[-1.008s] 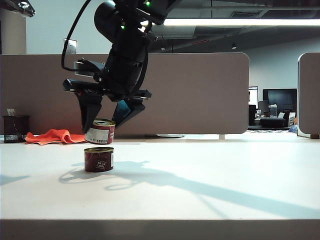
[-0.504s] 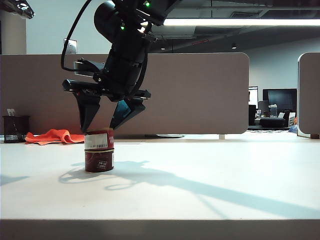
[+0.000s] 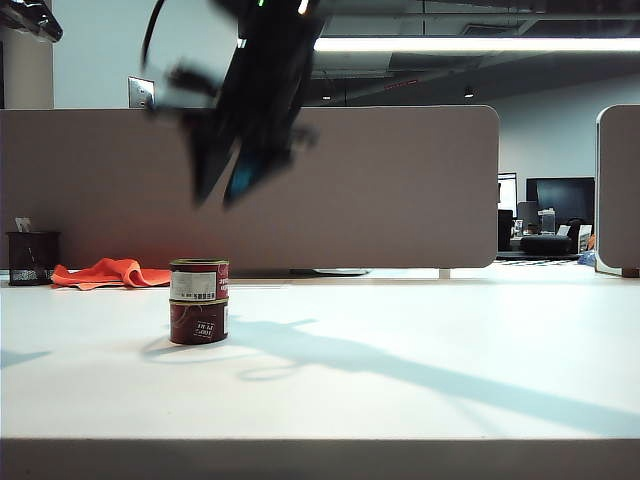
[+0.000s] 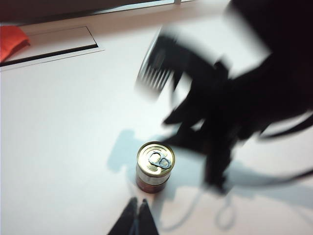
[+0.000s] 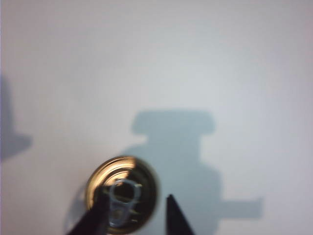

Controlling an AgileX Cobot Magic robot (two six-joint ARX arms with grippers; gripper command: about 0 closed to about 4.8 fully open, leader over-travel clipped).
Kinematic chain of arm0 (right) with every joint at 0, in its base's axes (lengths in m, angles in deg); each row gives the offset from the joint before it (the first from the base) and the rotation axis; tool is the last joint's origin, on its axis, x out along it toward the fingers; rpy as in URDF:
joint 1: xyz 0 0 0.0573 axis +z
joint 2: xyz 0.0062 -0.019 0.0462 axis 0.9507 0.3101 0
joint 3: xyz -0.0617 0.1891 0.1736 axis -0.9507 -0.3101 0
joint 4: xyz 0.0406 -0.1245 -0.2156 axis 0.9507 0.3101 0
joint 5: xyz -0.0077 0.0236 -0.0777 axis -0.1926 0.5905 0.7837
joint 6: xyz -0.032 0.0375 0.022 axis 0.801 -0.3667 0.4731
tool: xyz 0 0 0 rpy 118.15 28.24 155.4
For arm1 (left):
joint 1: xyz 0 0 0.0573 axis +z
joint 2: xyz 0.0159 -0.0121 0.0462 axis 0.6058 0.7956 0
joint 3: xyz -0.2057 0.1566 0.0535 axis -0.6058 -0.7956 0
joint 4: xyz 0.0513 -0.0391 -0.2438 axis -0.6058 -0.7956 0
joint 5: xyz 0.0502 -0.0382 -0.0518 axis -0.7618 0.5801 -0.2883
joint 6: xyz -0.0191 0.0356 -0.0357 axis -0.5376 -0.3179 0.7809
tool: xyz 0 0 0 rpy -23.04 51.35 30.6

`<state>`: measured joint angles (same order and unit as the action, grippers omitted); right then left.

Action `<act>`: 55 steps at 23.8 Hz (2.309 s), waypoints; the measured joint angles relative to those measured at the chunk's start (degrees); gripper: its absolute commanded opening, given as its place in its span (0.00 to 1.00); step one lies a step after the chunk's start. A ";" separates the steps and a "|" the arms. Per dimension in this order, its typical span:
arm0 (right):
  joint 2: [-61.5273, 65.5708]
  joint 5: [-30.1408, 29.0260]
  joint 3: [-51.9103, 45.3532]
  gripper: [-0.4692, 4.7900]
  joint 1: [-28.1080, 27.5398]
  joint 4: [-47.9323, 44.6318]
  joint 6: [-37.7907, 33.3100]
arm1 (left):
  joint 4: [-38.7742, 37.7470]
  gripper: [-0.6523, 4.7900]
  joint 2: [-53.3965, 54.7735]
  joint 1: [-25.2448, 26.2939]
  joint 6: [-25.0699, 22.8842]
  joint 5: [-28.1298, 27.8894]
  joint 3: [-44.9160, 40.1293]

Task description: Stack a can of tomatoes on the right onto the can of tomatoes on the left.

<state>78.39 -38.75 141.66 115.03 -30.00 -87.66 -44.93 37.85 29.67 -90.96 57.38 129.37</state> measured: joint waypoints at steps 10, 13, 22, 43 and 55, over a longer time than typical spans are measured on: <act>-19.47 3.54 -1.49 0.13 -8.46 4.31 -2.60 | -0.07 0.11 -0.39 -0.07 -1.25 -1.84 -0.02; -26.64 4.13 -5.16 0.13 -11.08 3.93 -2.89 | -0.15 0.11 -1.95 -0.76 -1.27 -5.75 -0.07; -58.62 8.44 -36.83 0.13 -17.25 -2.73 -2.21 | 0.20 0.11 -18.67 -1.09 -0.31 -10.71 -9.16; -117.28 24.96 -96.48 0.09 -17.14 -25.51 -1.77 | 21.66 0.11 -36.26 -1.09 6.86 -15.41 -39.30; -119.43 18.88 -105.96 0.09 -17.11 -26.21 -1.73 | 29.59 0.11 -38.03 -1.07 7.61 -13.51 -50.45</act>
<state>-41.04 -19.87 35.70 97.91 -56.20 -89.39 -15.33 -0.18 28.60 -83.35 43.87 78.92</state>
